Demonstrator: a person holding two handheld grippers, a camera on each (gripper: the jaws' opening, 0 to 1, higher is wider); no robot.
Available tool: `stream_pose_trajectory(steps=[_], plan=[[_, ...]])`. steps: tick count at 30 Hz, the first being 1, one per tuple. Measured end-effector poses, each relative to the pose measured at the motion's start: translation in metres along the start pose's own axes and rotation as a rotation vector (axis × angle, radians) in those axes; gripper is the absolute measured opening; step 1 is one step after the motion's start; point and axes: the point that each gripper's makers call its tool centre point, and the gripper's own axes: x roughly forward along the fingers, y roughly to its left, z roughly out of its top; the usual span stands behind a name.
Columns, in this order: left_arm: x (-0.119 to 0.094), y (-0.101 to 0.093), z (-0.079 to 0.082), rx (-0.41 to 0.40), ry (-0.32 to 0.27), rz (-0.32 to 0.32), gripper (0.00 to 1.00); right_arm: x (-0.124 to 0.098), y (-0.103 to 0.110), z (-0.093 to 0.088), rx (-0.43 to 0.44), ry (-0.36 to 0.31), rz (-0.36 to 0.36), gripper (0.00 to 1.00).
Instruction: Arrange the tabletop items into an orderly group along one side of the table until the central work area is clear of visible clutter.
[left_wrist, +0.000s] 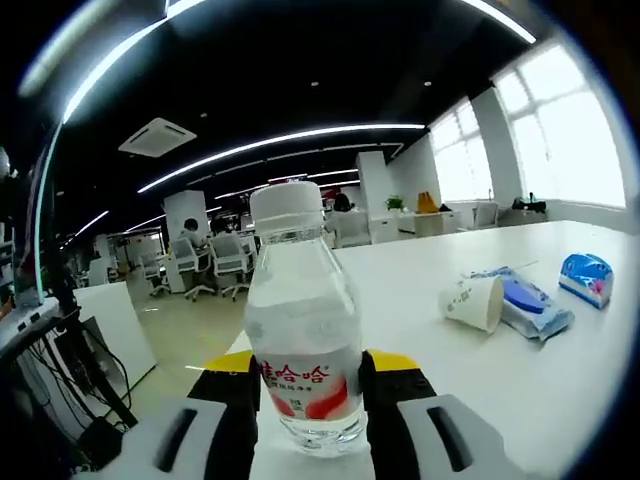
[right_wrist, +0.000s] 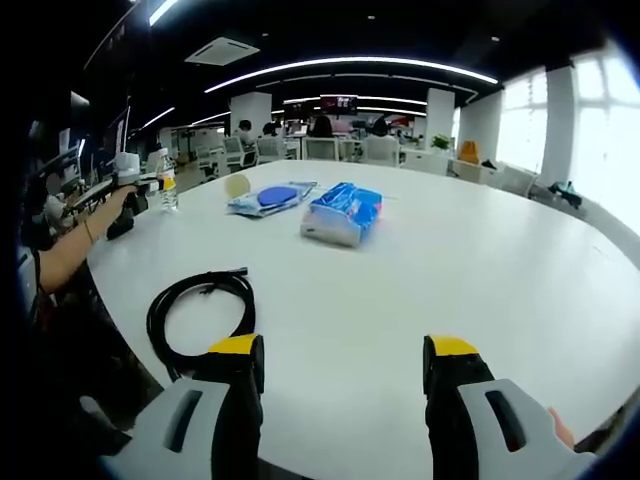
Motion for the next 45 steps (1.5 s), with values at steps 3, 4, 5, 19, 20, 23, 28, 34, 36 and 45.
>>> stream_pose_trajectory(steps=[3,4,5,19,20,23,28,34,36,45], plan=[[0.000,-0.001,0.000,-0.002,0.000,0.000,0.39,0.000,0.000,0.000,0.000,0.001,-0.001,0.62],[0.000,-0.002,0.000,-0.004,-0.001,-0.002,0.39,0.000,0.000,0.000,0.001,0.000,0.000,0.62],[0.000,-0.002,0.000,-0.004,0.000,-0.003,0.39,0.000,0.000,0.000,0.001,0.000,0.001,0.62],[0.002,-0.023,0.004,-0.003,0.001,-0.020,0.39,-0.001,-0.004,0.001,0.002,-0.008,-0.002,0.62],[0.003,-0.023,0.004,0.000,0.000,-0.019,0.39,-0.002,-0.004,0.001,0.005,-0.008,-0.002,0.62],[0.003,-0.025,0.005,-0.002,0.001,-0.016,0.39,-0.002,-0.005,0.000,0.007,-0.010,-0.005,0.62],[0.003,-0.034,0.006,0.004,0.011,-0.027,0.39,-0.003,-0.005,-0.001,0.007,-0.010,-0.002,0.61],[0.002,-0.042,0.007,0.020,0.009,-0.021,0.39,-0.003,-0.007,-0.002,0.010,-0.011,0.000,0.61],[0.003,-0.045,0.007,0.015,0.009,-0.024,0.39,-0.004,-0.008,-0.003,0.012,-0.011,-0.002,0.61],[0.005,-0.055,0.009,0.003,0.013,-0.045,0.39,-0.005,-0.012,-0.005,0.017,-0.011,-0.007,0.61]])
